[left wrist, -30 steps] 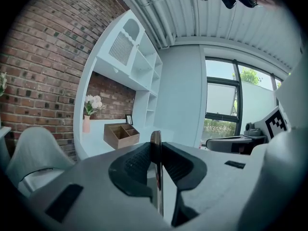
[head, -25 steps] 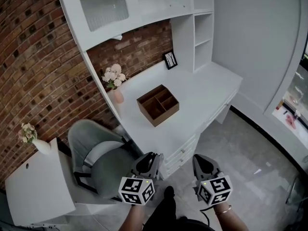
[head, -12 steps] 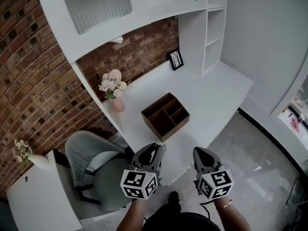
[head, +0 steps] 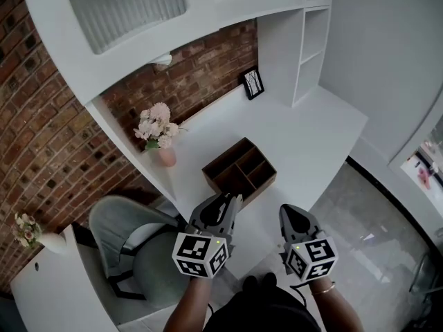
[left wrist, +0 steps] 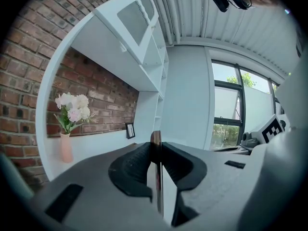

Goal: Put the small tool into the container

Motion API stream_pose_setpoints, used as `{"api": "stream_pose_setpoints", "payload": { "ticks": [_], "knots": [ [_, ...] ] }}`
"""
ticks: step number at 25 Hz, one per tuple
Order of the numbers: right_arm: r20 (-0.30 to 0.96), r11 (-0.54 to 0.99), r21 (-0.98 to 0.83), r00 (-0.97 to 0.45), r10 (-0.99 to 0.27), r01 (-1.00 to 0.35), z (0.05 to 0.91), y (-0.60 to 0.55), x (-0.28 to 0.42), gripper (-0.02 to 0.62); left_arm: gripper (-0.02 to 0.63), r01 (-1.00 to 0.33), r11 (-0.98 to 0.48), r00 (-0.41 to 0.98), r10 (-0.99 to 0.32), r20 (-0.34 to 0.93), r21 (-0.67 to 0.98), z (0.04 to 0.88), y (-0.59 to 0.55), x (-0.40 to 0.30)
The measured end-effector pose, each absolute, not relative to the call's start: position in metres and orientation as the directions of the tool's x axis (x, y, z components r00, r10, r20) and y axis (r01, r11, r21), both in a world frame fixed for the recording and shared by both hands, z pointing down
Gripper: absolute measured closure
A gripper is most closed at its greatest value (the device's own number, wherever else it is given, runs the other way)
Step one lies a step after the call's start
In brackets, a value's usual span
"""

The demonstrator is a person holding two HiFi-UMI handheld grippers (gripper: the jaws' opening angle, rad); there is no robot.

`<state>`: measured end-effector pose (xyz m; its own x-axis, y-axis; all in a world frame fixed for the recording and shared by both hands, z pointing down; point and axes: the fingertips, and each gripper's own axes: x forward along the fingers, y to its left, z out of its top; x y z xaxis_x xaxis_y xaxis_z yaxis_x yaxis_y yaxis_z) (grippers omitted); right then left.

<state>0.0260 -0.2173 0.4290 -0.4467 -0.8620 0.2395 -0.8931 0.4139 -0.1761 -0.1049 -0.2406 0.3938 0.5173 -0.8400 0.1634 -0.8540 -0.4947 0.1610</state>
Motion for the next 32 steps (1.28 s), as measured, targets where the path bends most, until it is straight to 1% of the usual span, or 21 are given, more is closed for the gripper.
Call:
{"api": "stream_pose_setpoints", "payload": {
  "ticks": [18,32],
  "knots": [
    [0.244,0.478,-0.183,-0.510,-0.824,-0.859,0.432,-0.288,0.024,0.594,0.529,-0.877,-0.451,0.471,-0.875,0.108,0.168,0.368,-0.325,-0.104],
    [0.279,0.505,-0.207,-0.545,-0.791,-0.838,0.449,-0.305,0.019,0.594,0.529,-0.888,-0.419,0.449,-0.878,0.164,0.189,0.400,-0.348,-0.103]
  ]
}}
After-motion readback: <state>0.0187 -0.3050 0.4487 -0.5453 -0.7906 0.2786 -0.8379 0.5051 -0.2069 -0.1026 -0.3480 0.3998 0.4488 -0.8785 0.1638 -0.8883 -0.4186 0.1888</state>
